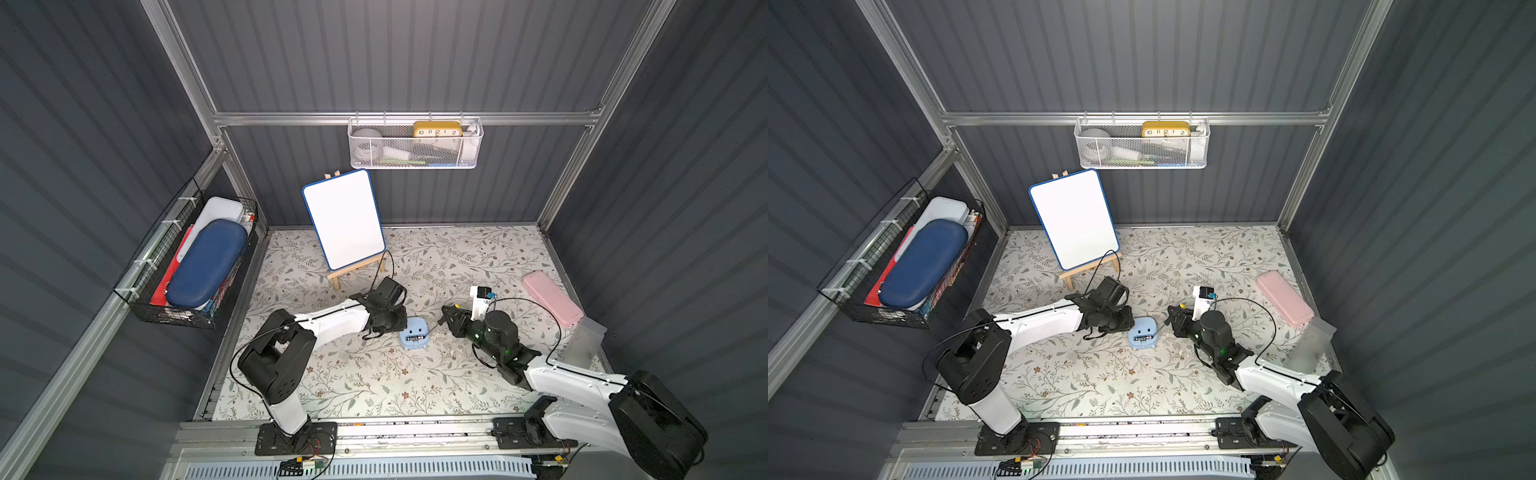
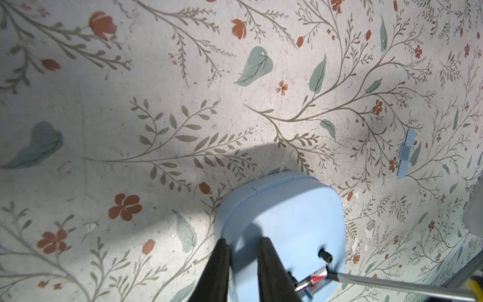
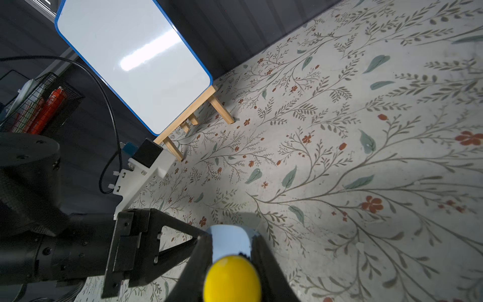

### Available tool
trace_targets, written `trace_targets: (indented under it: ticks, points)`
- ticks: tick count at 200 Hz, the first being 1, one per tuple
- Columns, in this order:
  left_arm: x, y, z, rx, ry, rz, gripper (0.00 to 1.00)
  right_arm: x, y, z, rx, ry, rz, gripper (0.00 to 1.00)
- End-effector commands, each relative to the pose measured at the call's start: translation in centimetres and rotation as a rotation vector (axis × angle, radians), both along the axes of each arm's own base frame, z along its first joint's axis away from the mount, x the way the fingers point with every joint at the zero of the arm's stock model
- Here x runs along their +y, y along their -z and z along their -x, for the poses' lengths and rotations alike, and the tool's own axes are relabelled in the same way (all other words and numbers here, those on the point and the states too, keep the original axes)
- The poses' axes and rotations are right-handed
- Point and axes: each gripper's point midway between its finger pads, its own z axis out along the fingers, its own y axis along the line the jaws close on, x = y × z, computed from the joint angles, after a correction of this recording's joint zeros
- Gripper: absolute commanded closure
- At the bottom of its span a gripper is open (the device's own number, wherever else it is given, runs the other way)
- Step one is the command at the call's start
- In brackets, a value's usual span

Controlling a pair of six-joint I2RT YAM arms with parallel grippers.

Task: Remove the battery from the alarm
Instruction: Release the battery from the alarm.

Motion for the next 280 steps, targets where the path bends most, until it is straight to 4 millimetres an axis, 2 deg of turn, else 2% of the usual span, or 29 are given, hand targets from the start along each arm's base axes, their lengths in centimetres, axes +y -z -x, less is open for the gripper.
trace_targets:
  ticks: [1, 127, 142, 280]
  points:
    - [1.1, 2.3, 1.2, 0.067, 0.011, -0.072, 0.77, 0.2, 0.8, 0.4, 0.031, -0.018, -0.038, 1.0]
    - [1.0, 2.3, 1.3, 0.067, 0.016, -0.063, 0.78, 0.4, -0.8, 0.0, 0.012, -0.025, -0.159, 1.0]
    - [1.0, 2.3, 1.3, 0.066, 0.016, -0.062, 0.78, 0.3, 0.1, -0.2, 0.038, -0.017, -0.153, 1.0]
    - [1.1, 2.4, 1.5, 0.066, 0.014, -0.058, 0.79, -0.2, -1.3, -1.3, 0.035, 0.011, -0.27, 1.0]
